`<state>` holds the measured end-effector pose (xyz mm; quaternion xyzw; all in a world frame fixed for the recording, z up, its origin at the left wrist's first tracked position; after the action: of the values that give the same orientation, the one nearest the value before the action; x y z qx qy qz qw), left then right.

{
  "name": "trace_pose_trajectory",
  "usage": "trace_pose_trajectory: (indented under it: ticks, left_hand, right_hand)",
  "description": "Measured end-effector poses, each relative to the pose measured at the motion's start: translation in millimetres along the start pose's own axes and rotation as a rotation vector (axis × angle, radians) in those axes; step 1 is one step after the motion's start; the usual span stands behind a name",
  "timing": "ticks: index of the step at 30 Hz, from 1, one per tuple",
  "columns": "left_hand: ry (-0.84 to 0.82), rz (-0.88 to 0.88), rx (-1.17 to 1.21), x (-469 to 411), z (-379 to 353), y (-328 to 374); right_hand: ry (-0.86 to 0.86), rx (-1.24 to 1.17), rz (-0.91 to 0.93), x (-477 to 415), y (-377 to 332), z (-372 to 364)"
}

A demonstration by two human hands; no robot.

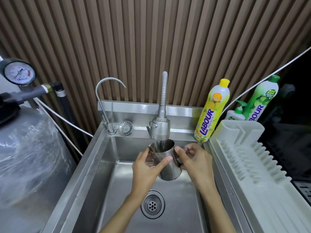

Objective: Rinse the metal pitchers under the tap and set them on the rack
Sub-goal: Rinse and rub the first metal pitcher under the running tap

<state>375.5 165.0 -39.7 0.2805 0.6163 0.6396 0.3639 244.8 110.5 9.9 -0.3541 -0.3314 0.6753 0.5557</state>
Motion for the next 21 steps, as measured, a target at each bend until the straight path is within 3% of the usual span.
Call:
trace_pose_trajectory:
  ticks: [3, 5, 7, 12, 14, 17, 21]
  left_hand:
    - [-0.112, 0.043, 0.155, -10.2, -5.1, -0.1]
    - [-0.134, 0.012, 0.2, -16.1, -5.6, 5.2]
    - [-0.102, -0.061, 0.2, -22.7, -2.0, 8.4]
    - [-0.015, -0.314, -0.1, -22.7, 13.4, 21.2]
    - [0.012, -0.333, -0.215, -18.6, 17.2, 25.2]
    - [0.069, -0.268, -0.37, -12.0, 20.7, 27.7]
    - [0.071, -0.125, -0.425, -1.9, 16.6, 21.3]
  right_hand:
    - [0.092, 0.136, 0.104, 3.1, -12.2, 2.2]
    - [0.105, 0.056, 0.127, 3.4, -15.2, -2.1]
    - [0.03, -0.122, 0.105, 0.7, -10.2, -11.7]
    - [-0.297, -0.785, -0.135, 0.5, 15.9, -46.3]
    - [-0.354, -0.909, -0.239, 6.2, 22.9, -53.3]
    - [-0.356, -0.859, -0.3, 11.5, 23.3, -49.5]
    - [-0.221, -0.516, -0.291, 5.3, 13.4, -25.0]
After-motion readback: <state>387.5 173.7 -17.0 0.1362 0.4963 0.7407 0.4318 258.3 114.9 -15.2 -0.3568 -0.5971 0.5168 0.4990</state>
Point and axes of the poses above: each hand's wrist, its own x-axis away from the middle knuckle, its own z-axis out of the back of the hand, y = z × x, the point moved 1 cm from there along -x, towards the middle knuckle, and after that the axes turned 7 degrees about x, right-handed, at the moved point
